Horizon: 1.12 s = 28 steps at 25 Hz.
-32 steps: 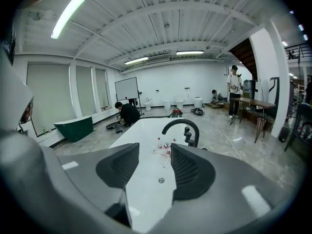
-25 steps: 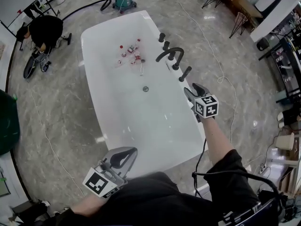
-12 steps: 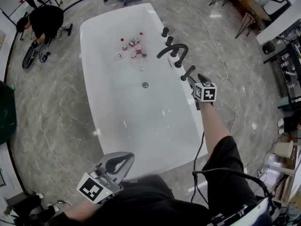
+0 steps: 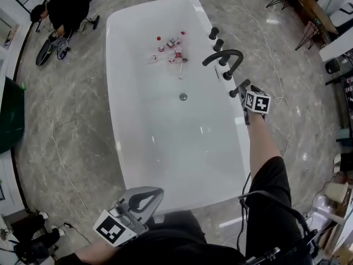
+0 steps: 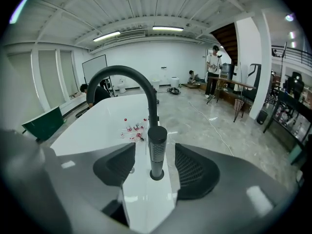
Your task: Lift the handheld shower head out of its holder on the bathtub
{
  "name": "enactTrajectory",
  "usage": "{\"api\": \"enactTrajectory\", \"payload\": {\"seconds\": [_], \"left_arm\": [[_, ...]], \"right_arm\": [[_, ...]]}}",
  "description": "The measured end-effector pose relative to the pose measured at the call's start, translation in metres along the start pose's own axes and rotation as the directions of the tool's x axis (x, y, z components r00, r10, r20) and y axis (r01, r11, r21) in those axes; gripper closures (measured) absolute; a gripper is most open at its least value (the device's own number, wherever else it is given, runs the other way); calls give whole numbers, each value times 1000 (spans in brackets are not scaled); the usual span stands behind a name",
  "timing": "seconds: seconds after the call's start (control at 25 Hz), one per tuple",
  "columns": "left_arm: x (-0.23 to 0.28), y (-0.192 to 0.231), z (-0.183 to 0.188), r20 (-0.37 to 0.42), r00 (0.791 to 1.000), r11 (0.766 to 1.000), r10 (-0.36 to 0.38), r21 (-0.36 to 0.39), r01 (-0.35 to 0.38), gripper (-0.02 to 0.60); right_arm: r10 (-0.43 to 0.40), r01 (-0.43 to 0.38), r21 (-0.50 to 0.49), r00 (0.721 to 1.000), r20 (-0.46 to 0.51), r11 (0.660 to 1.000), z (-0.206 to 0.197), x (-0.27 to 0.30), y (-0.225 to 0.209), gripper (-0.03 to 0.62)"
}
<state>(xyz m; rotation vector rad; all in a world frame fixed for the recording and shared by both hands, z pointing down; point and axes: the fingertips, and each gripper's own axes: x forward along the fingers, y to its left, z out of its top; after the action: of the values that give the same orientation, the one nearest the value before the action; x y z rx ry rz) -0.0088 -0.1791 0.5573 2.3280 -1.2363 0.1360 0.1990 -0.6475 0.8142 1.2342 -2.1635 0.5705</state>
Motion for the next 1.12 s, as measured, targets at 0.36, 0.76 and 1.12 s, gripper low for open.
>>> {"api": "enactTrajectory", "payload": {"seconds": [0.36, 0.76, 1.12], "left_arm": [[-15, 6, -29, -37, 997, 996, 73, -52, -75, 578], [-3, -15, -3, 22, 1000, 1000, 6, -28, -6, 578], [-15, -64, 43, 88, 989, 992, -123, 52, 119, 578]], "right_arm": [[-44, 40, -100, 998, -40, 994, 4, 24, -3, 459], [-22, 29, -136, 998, 52, 990, 19, -46, 22, 462], [4, 18, -167, 992, 130, 986, 38, -171, 62, 462]]}}
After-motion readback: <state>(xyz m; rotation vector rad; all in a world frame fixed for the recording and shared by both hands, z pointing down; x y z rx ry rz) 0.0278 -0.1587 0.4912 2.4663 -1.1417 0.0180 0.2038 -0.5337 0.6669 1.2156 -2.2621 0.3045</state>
